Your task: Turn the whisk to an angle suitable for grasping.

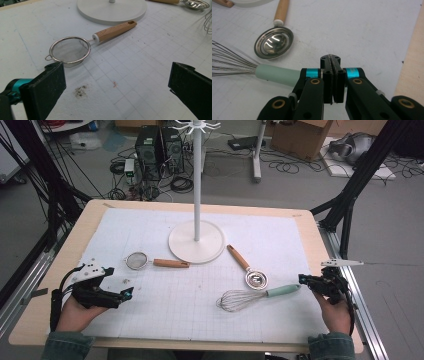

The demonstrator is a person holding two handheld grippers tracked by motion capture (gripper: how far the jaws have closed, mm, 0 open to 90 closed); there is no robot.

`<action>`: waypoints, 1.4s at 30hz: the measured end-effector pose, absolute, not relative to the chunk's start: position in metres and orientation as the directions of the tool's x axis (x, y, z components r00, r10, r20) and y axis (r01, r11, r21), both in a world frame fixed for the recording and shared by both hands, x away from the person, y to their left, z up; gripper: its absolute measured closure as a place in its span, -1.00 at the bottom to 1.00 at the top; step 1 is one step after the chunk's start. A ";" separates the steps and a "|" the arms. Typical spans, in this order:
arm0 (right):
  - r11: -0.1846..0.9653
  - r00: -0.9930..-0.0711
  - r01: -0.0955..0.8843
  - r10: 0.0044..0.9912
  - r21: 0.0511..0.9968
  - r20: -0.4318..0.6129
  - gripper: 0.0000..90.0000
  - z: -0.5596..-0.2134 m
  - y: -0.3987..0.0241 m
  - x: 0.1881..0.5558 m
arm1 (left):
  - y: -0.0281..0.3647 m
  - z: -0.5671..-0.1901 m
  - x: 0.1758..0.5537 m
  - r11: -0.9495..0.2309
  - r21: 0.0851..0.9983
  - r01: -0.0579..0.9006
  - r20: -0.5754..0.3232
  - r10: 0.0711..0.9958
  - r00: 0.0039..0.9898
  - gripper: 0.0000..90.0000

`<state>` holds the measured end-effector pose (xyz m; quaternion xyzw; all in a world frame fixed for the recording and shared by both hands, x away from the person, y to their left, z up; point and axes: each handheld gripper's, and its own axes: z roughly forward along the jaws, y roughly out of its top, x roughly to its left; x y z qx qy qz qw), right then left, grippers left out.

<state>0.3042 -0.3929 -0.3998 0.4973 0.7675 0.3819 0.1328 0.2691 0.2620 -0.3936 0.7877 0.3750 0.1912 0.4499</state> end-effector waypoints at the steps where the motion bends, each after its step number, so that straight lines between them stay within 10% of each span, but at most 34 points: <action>1: 0.214 -0.470 0.662 0.865 0.718 0.176 0.98 -0.400 -0.393 0.304 | 0.263 -0.394 0.269 -0.311 0.852 0.421 -0.038 0.765 0.643 -0.96; 42: 0.259 -0.446 0.745 0.879 0.615 0.170 0.98 -0.431 -0.409 0.325 | 0.268 -0.395 0.268 -0.307 0.850 0.428 -0.040 0.772 0.634 -0.96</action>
